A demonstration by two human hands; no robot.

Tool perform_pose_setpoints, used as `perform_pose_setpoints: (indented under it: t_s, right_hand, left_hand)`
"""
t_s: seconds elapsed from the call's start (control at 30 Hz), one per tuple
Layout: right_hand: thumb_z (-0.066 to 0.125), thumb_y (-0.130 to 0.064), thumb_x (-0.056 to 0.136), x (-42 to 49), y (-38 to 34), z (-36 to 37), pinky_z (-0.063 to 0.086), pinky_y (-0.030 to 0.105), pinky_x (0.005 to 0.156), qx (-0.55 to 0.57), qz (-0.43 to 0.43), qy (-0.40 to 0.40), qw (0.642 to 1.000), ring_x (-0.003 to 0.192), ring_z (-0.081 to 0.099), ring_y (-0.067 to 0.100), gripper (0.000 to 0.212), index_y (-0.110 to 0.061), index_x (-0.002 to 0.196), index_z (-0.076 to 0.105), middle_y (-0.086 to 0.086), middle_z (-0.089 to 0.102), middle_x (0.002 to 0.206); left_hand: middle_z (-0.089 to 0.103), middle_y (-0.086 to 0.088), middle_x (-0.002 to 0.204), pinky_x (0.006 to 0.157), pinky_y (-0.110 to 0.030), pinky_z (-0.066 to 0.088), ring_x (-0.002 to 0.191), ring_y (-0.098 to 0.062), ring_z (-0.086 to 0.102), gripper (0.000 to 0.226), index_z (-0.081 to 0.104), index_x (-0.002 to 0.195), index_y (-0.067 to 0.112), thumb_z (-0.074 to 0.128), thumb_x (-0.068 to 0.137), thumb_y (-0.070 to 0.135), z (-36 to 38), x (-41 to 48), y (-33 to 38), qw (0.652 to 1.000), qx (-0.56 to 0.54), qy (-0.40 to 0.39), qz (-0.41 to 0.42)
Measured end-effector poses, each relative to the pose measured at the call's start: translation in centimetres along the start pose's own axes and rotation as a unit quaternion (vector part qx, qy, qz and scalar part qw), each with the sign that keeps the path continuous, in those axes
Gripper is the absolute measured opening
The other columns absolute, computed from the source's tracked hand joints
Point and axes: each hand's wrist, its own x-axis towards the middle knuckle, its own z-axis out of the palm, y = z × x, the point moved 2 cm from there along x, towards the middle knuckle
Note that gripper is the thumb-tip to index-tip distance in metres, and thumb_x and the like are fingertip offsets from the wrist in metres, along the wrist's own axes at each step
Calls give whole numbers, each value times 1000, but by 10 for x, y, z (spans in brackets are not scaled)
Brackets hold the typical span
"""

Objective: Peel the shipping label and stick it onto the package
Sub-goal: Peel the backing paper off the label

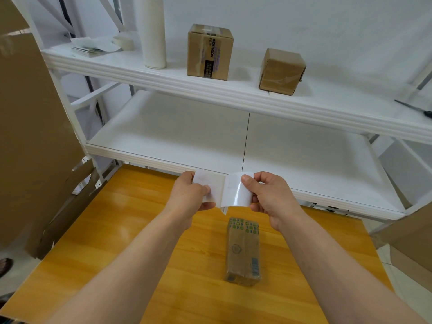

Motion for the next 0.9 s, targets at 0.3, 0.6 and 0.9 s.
perform_pose_setpoints:
  t_s: [0.3,0.6,0.9]
  right_hand:
    - [69,-29,92,-1,-2,3,50,26,54,-7,2,-7,1000,68,58,17,14,-16,97,65,5,66,94]
    - [69,-29,91,-2,-4,5,50,25,53,-13,4,-10,1000,66,57,16,13,-17,95,65,5,65,90]
    - [69,-27,92,-3,-6,2,52,27,57,-14,6,-9,1000,67,57,16,11,-17,94,65,4,64,88]
  left_hand:
    - [58,-5,112,73,-33,61,97,-27,61,41,51,120,16,56,86,-6,1,1,-1,999,-35,-24,-19]
    - [66,-7,111,75,-32,58,98,-28,65,46,59,119,12,76,78,-1,0,2,-3,997,-63,-40,-32]
    - [68,-7,110,74,-32,57,100,-27,64,35,64,115,13,73,83,2,1,4,-5,997,-55,-23,-39]
